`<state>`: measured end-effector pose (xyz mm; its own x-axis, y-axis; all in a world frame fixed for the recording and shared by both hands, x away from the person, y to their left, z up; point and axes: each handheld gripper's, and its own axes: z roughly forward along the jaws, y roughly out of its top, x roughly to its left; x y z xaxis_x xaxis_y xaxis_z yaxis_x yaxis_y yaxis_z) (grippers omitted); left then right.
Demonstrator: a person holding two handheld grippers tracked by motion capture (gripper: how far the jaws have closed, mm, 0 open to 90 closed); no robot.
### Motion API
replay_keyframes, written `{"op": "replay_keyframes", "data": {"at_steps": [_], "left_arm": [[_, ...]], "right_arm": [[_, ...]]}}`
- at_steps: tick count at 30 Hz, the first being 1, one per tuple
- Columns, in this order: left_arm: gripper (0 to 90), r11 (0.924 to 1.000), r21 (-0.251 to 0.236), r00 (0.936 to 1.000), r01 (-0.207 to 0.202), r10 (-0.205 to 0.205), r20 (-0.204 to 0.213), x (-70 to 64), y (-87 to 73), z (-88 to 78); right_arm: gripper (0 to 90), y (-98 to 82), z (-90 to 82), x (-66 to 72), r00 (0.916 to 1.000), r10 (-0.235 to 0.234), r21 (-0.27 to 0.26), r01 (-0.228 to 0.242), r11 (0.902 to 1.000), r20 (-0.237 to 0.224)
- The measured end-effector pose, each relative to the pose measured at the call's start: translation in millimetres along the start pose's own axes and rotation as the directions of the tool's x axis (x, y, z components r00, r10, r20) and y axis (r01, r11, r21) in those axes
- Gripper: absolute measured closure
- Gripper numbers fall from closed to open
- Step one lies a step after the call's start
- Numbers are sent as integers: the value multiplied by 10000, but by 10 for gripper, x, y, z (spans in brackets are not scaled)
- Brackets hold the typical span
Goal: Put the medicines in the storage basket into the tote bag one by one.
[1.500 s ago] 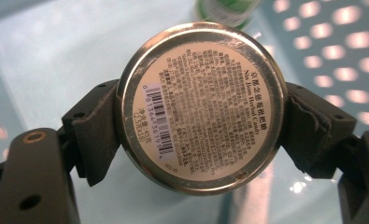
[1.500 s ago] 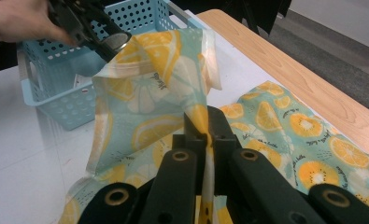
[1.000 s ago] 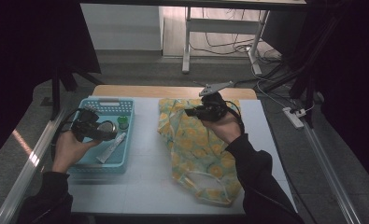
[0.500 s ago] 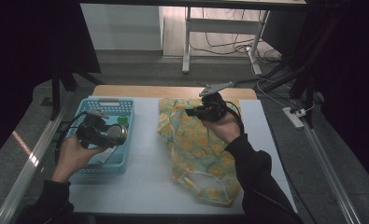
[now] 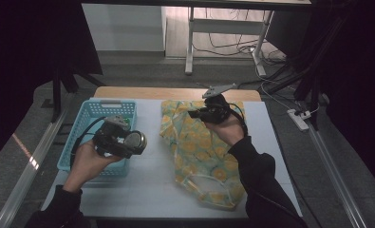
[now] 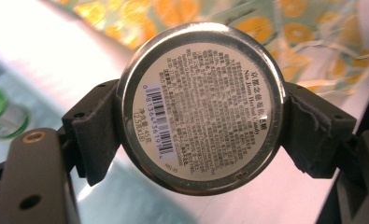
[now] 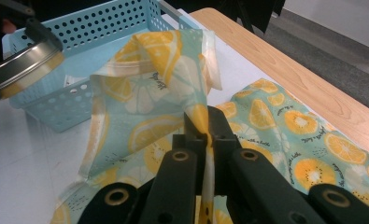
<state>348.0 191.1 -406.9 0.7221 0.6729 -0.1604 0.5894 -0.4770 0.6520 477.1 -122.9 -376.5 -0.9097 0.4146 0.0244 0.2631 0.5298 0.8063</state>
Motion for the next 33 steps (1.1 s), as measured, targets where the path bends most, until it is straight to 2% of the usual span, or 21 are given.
{"op": "replay_keyframes", "data": {"at_steps": [8, 19, 26, 33], "left_arm": [[210, 9977, 51, 9966, -677, 673, 470, -218, 234, 144], [210, 9909, 68, 9853, -1344, 1329, 1071, -427, 583, 359], [210, 9822, 230, 9735, -1865, 1816, 1387, -558, 853, 609], [210, 9769, 300, 9655, -2116, 2041, 1620, -642, 1060, 898]], "right_arm": [[900, -11, 22, -22, 10000, 50, 38, -50, 10000, 56], [900, -23, 52, -84, 9998, 163, 110, -164, 9998, 74], [900, -29, 62, -139, 9997, 237, 108, -238, 9997, 72], [900, -5, 38, -193, 9992, 392, 57, -392, 9992, 41]]}}
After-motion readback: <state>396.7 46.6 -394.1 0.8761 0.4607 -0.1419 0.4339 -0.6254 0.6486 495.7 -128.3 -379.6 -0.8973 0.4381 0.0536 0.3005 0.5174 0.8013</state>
